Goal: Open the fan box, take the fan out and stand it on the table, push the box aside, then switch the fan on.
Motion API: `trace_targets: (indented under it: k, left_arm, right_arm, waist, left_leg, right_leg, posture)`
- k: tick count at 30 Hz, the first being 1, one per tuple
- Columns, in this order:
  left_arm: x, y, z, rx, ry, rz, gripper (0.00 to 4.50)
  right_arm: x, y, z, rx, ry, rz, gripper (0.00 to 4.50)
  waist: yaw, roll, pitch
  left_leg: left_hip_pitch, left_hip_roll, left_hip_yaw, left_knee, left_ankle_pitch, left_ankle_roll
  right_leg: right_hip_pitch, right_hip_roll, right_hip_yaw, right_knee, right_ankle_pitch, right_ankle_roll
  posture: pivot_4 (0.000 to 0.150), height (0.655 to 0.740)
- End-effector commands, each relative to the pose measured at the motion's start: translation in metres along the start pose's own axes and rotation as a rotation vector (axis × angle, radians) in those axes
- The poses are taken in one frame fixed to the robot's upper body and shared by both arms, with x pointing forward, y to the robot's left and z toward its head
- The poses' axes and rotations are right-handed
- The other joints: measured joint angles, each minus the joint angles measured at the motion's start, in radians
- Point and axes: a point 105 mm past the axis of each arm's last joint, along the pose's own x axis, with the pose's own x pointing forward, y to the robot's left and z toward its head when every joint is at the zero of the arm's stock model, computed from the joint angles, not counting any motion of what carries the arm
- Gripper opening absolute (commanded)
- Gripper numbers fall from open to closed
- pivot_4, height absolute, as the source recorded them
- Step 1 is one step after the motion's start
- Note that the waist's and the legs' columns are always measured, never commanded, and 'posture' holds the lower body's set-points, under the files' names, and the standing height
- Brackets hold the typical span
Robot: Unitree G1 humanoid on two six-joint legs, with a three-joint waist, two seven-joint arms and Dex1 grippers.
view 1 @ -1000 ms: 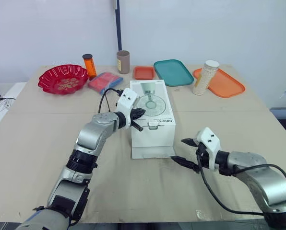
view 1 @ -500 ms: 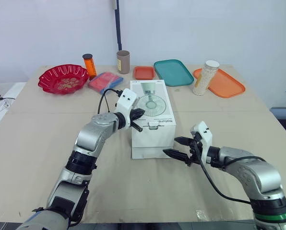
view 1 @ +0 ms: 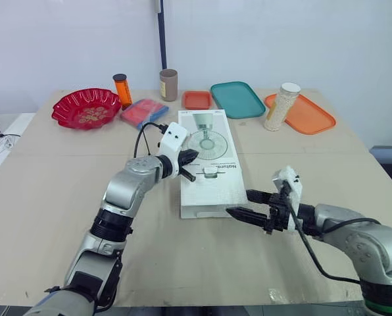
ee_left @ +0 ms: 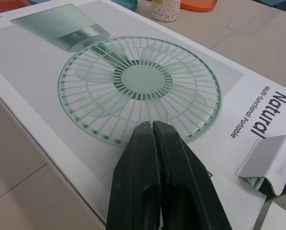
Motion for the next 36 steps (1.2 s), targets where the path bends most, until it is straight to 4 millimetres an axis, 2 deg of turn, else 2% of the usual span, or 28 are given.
trace_targets:
  k: [1,6,10,14,18,27,33,36]
  left_arm:
    - [-0.011,0.011,0.018,0.003,-0.058,0.019,0.11]
    - [-0.023,0.024,0.048,0.005,-0.174,0.050,0.11]
    - [-0.036,0.036,0.061,0.013,-0.217,0.083,0.11]
    - [-0.046,0.041,0.055,0.036,-0.185,0.103,0.11]
    - [-0.054,0.046,0.049,0.043,-0.169,0.119,0.11]
    - [-0.061,0.046,0.057,0.052,-0.191,0.134,0.11]
    - [-0.067,0.046,0.061,0.048,-0.219,0.140,0.11]
    - [-0.066,0.035,0.065,0.046,-0.233,0.085,0.11]
  right_arm:
    - [-0.006,0.010,0.018,-0.029,-0.056,0.023,4.42]
    - [-0.005,0.013,0.023,-0.042,-0.078,0.025,4.42]
    - [-0.003,0.013,0.034,-0.047,-0.124,0.026,4.42]
    - [0.001,0.014,0.053,-0.056,-0.184,0.036,4.42]
    - [0.011,0.003,0.068,-0.068,-0.218,0.007,4.42]
    - [0.045,-0.038,0.076,-0.095,-0.219,-0.139,4.42]
    - [0.057,-0.045,0.073,-0.068,-0.190,-0.182,4.42]
    - [0.063,-0.047,0.070,-0.038,-0.186,-0.200,4.42]
  waist:
    - [0.000,0.000,0.000]
    - [0.000,-0.001,0.001]
    - [-0.001,-0.002,0.001]
    - [-0.002,-0.002,0.001]
    - [-0.001,-0.002,0.001]
    - [-0.002,-0.002,0.002]
    - [-0.002,-0.002,0.002]
    - [-0.002,-0.002,0.002]
  left_leg:
    - [0.000,0.000,0.000,0.000,0.000,0.000]
    - [0.000,0.000,0.000,0.000,0.000,0.000]
    - [-0.001,0.000,0.000,0.000,0.000,0.000]
    - [0.000,0.000,0.000,0.000,0.000,0.000]
    - [0.000,0.000,0.000,0.000,0.000,0.000]
    - [-0.001,0.000,0.000,0.000,0.000,0.000]
    - [-0.005,0.001,0.001,0.000,0.000,0.000]
    - [-0.005,0.001,0.001,0.000,0.000,-0.001]
  right_leg:
    - [0.000,0.000,0.000,0.000,0.000,0.000]
    - [0.000,0.000,0.000,0.000,0.000,0.000]
    - [0.000,0.000,0.000,0.000,0.000,0.000]
    - [0.000,0.000,0.000,0.000,0.000,0.000]
    - [0.000,0.000,0.000,0.000,0.000,0.000]
    - [-0.001,0.000,0.000,0.000,0.000,0.000]
    - [-0.007,0.000,0.000,0.001,0.001,-0.002]
    - [-0.007,0.000,0.000,0.001,0.001,-0.002]
  posture:
    - [0.150,0.7382]
    - [0.150,0.7382]
    - [0.150,0.7382]
    - [0.150,0.7382]
    - [0.150,0.7382]
    - [0.150,0.7382]
    - [0.150,0.7382]
    - [0.150,0.7382]
